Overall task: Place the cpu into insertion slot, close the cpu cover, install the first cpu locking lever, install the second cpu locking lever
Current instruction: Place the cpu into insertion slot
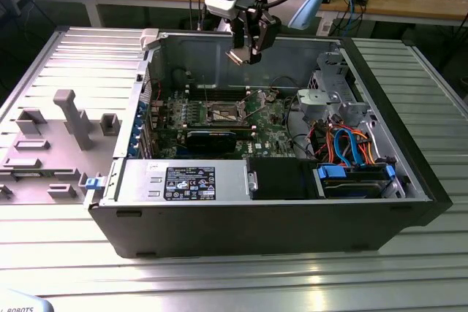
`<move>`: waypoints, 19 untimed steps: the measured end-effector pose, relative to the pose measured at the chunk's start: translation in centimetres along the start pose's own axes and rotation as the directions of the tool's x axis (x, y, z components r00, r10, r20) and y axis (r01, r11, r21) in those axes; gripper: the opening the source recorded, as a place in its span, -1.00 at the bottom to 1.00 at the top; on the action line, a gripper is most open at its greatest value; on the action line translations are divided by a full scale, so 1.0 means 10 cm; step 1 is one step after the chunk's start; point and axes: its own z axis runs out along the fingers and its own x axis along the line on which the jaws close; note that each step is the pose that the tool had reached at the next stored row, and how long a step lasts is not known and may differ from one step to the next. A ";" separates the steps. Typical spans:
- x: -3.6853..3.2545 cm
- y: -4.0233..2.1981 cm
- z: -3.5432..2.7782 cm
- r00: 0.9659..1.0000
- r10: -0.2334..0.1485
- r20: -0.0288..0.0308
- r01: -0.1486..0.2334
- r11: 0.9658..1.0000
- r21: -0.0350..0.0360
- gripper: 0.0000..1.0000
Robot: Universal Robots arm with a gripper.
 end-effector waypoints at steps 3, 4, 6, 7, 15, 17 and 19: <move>0.000 0.000 0.000 1.000 0.002 0.000 -0.002 1.000 0.000 0.08; 0.000 0.000 0.000 1.000 0.003 0.000 -0.003 1.000 0.000 0.08; 0.000 0.000 0.000 1.000 0.004 0.000 -0.004 1.000 0.000 0.08; 0.000 0.000 0.000 1.000 0.006 0.001 -0.006 1.000 0.000 0.08; 0.000 0.000 0.000 1.000 0.013 0.001 -0.013 1.000 0.000 0.08; 0.000 0.000 0.000 1.000 0.015 0.001 -0.015 1.000 0.000 0.08; 0.000 0.000 0.000 1.000 0.017 0.001 -0.017 1.000 0.000 0.08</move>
